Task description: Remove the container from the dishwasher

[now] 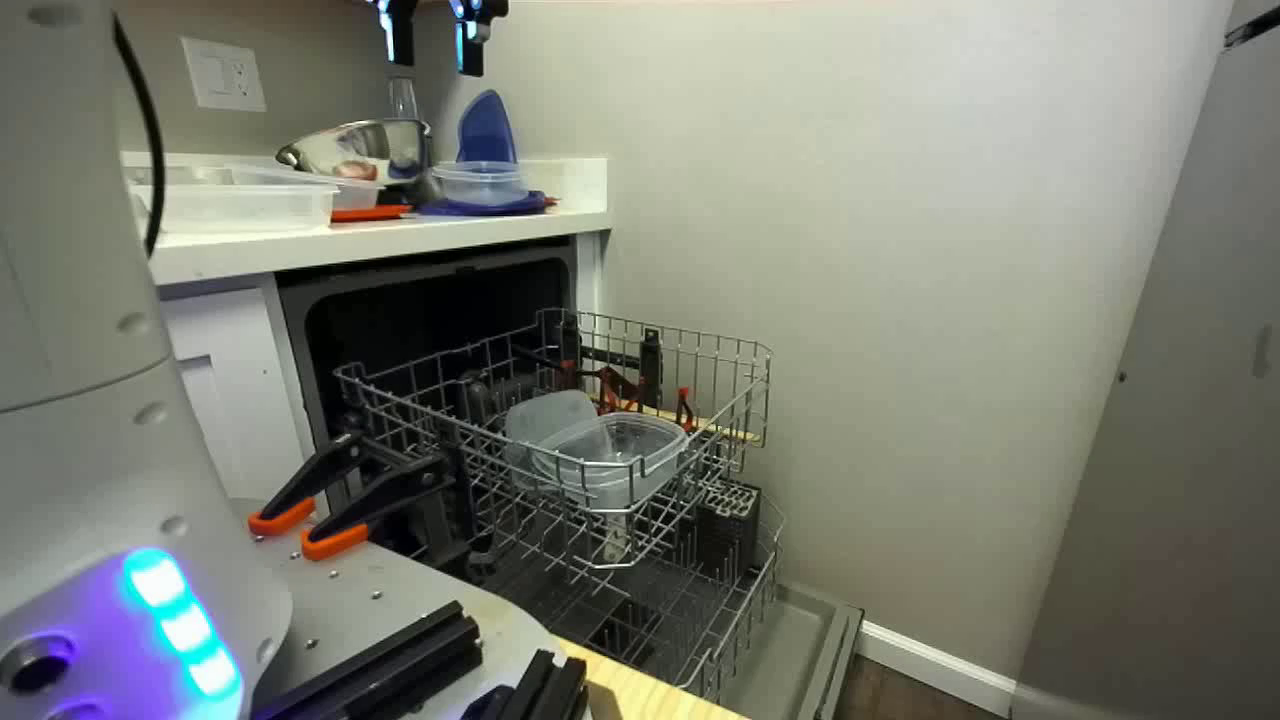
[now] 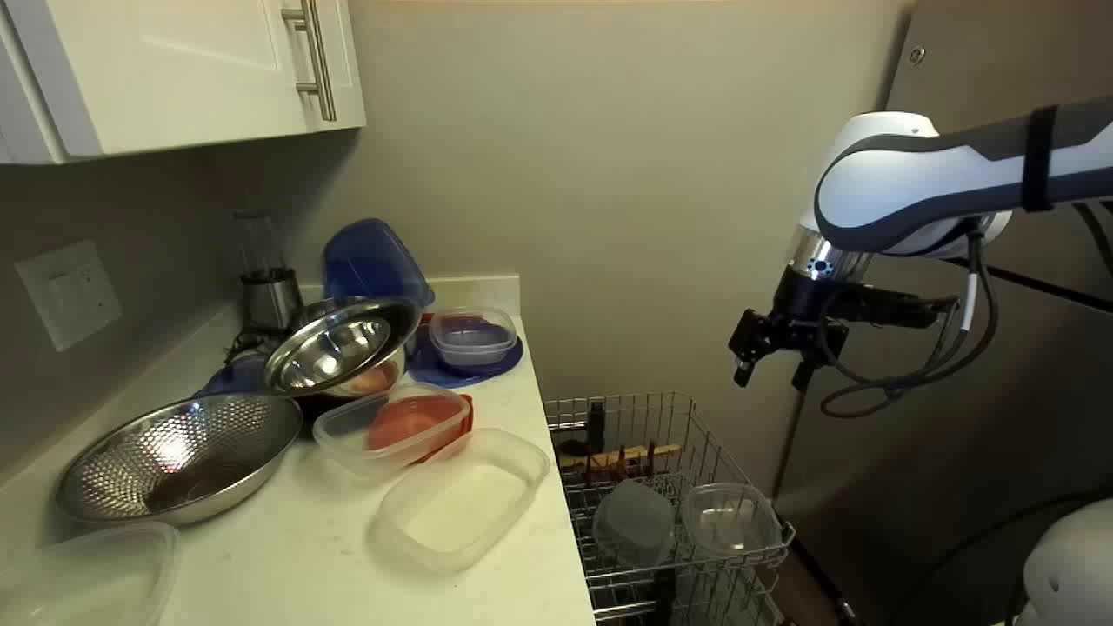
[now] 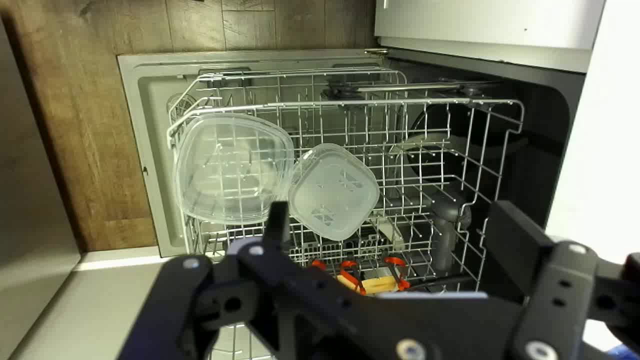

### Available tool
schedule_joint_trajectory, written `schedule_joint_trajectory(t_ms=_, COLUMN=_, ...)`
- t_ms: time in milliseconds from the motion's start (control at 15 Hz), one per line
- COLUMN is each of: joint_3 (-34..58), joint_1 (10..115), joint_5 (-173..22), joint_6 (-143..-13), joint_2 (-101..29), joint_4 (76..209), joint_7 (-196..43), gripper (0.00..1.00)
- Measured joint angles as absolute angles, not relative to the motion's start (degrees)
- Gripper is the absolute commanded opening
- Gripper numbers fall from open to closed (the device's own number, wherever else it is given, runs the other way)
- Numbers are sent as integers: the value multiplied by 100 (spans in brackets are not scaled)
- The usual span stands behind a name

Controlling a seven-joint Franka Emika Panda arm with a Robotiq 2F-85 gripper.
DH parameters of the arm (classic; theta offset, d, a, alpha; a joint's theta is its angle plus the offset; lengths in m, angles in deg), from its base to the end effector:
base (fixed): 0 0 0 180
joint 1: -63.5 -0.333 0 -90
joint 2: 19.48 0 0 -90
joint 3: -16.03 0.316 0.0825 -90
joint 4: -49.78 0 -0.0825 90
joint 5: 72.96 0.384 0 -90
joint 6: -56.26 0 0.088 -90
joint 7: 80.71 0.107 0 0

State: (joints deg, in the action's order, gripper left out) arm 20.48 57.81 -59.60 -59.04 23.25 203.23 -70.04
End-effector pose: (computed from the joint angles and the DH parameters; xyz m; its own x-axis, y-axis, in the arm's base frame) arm 0.3243 0.0719 0.4629 0.9916 -0.1224 0.0409 -0.1135 -0.9780 -0.1751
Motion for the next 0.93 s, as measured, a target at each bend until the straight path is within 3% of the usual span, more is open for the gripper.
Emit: schedule_joint_trajectory(t_ms=933, joint_3=2003, joint_1=5872, joint_5=-5960, joint_6=-6097, joint_2=2283, joint_4=20344, joint_7=-7010, gripper=100)
